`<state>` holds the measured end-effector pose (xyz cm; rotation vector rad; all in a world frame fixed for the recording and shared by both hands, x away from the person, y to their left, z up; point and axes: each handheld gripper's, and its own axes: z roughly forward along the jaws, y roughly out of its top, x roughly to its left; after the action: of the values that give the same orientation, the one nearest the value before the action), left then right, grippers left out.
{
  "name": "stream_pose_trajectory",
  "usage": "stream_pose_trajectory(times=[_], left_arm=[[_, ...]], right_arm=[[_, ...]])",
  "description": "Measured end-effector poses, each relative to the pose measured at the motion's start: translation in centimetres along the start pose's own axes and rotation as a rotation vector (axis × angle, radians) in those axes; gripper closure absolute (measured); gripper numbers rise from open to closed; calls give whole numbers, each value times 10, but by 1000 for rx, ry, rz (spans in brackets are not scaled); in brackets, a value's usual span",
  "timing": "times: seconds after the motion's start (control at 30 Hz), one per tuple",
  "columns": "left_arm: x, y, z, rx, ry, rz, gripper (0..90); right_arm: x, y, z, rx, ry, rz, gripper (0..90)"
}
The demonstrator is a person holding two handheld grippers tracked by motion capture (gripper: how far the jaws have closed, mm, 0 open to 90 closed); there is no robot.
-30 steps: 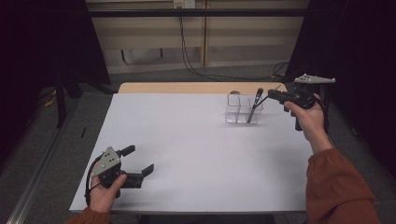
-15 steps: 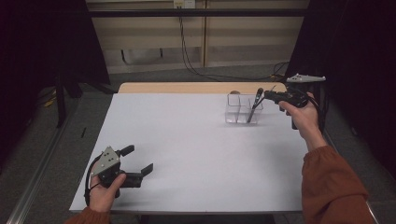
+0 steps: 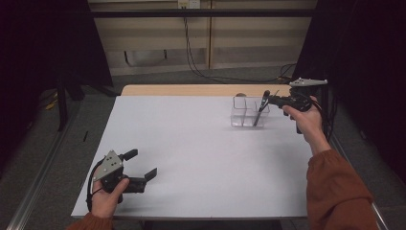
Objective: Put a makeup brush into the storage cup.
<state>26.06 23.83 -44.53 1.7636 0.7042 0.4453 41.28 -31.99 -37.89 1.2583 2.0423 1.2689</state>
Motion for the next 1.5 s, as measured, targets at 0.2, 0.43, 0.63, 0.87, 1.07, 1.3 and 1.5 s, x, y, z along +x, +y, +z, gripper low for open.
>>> stream_pose_trajectory(times=[0.2,0.43,0.63,0.87,1.07,1.3,1.5], left_arm=[[0,0,0,-2,0,-1,22],[0,-1,-1,2,-1,-1,22],[0,0,-1,2,-1,-3,22],[1,-1,-2,-2,12,-15,21],[0,-1,-1,-2,13,-11,21],[1,-1,-1,3,11,-14,21],[1,-1,-2,1,10,-11,21]], right_arm=[[-1,-4,5,5,0,8,862],[-1,-8,9,20,3,12,862],[-1,-11,12,25,8,23,862],[0,-13,14,22,12,30,851],[-2,-18,14,7,13,50,792],[-5,-24,10,-23,19,69,662],[-4,-27,8,-54,3,77,438]])
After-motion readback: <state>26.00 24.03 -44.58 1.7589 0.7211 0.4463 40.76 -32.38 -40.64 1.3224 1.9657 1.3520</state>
